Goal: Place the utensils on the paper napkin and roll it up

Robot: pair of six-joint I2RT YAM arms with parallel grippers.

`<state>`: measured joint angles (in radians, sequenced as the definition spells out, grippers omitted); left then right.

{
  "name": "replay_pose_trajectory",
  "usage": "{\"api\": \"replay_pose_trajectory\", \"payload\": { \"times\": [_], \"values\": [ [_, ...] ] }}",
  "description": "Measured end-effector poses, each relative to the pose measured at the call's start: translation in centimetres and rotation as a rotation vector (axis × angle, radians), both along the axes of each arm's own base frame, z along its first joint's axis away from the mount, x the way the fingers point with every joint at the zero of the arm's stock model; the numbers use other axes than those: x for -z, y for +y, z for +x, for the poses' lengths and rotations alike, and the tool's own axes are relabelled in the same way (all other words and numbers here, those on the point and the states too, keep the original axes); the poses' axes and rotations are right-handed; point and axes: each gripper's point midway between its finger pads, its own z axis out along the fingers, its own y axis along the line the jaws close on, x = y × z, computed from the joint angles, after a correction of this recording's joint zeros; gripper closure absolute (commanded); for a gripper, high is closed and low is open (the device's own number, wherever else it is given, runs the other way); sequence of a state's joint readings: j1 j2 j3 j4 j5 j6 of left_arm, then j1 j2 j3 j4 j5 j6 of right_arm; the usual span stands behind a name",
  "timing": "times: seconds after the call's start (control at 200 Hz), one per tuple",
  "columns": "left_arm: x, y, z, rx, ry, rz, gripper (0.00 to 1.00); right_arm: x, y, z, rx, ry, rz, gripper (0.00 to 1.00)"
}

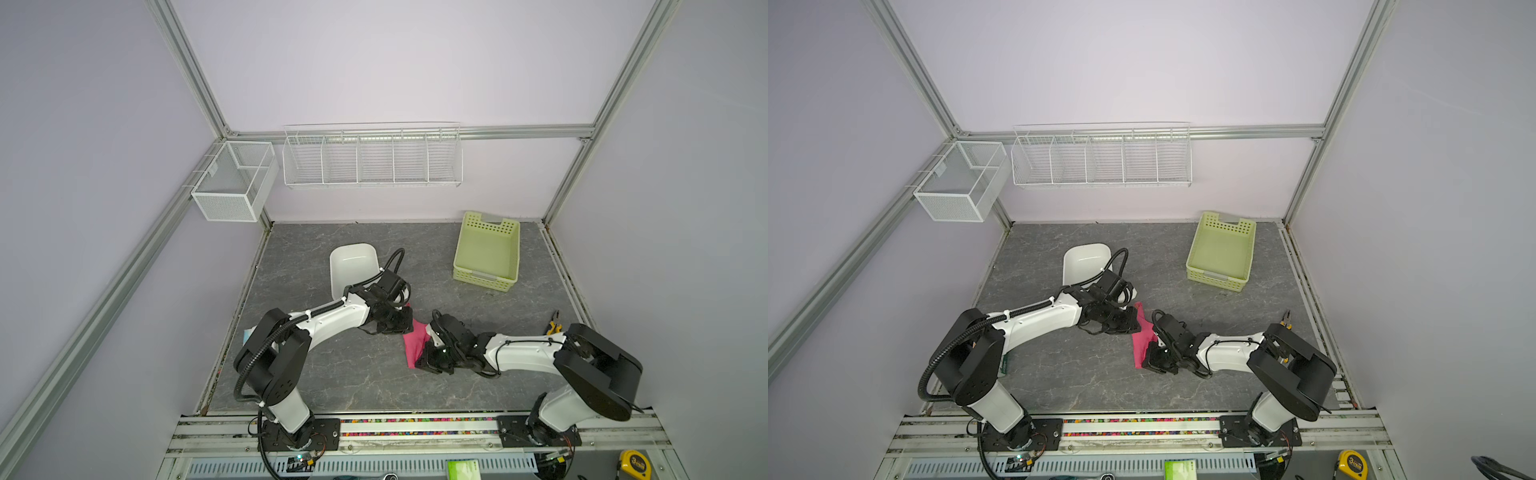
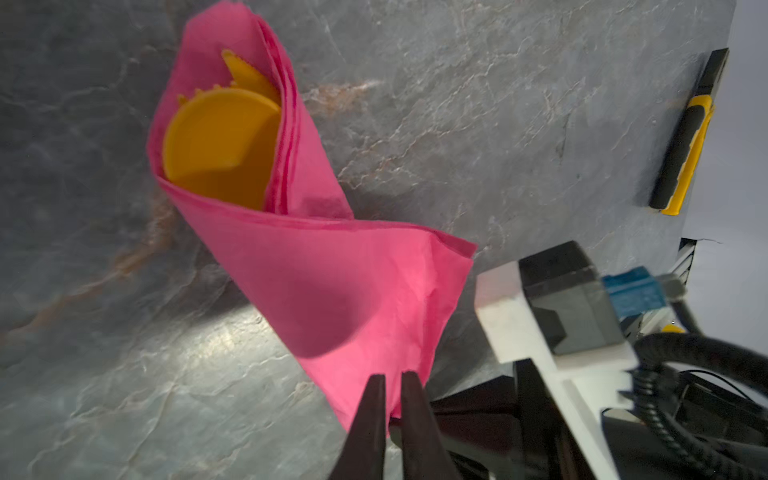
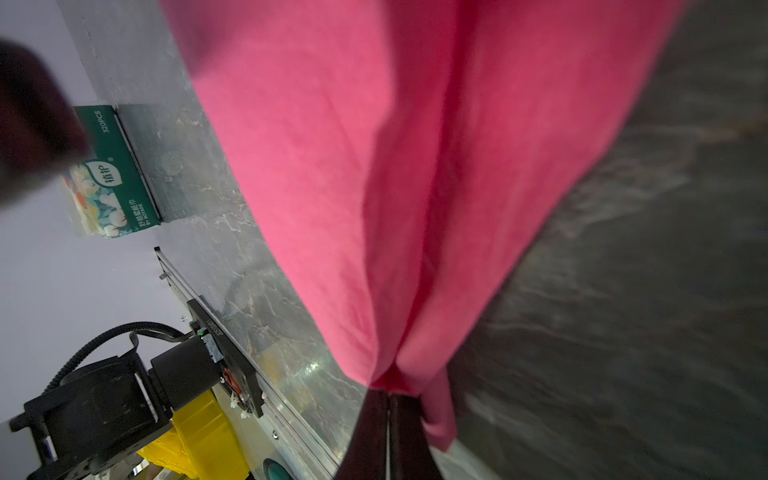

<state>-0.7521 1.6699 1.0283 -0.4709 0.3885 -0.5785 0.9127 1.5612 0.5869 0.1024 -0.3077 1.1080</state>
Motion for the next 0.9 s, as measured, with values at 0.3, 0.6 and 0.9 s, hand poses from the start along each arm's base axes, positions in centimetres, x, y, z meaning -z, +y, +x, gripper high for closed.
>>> {"api": "replay_pose_trajectory", "payload": {
  "times": [0.3,0.6,0.9],
  "values": [
    [2.3,0.3,-1.2,-0.013,0.034,-0.031,0.99,0.0,0.4,0.0,-0.006,0.003,-0.001,0.93],
    [3.7,-0.6,-1.2,0.006,0.054,-0.070,0.99,-0.1,1.1,-0.4,-0.022,-0.003,-0.003,0.91],
    [3.8,-1.3,-1.3,0.034,0.055,-0.101,1.00,-0.8,-0.6,-0.6,-0.014,-0.013,-0.082,0.72]
  ]
}}
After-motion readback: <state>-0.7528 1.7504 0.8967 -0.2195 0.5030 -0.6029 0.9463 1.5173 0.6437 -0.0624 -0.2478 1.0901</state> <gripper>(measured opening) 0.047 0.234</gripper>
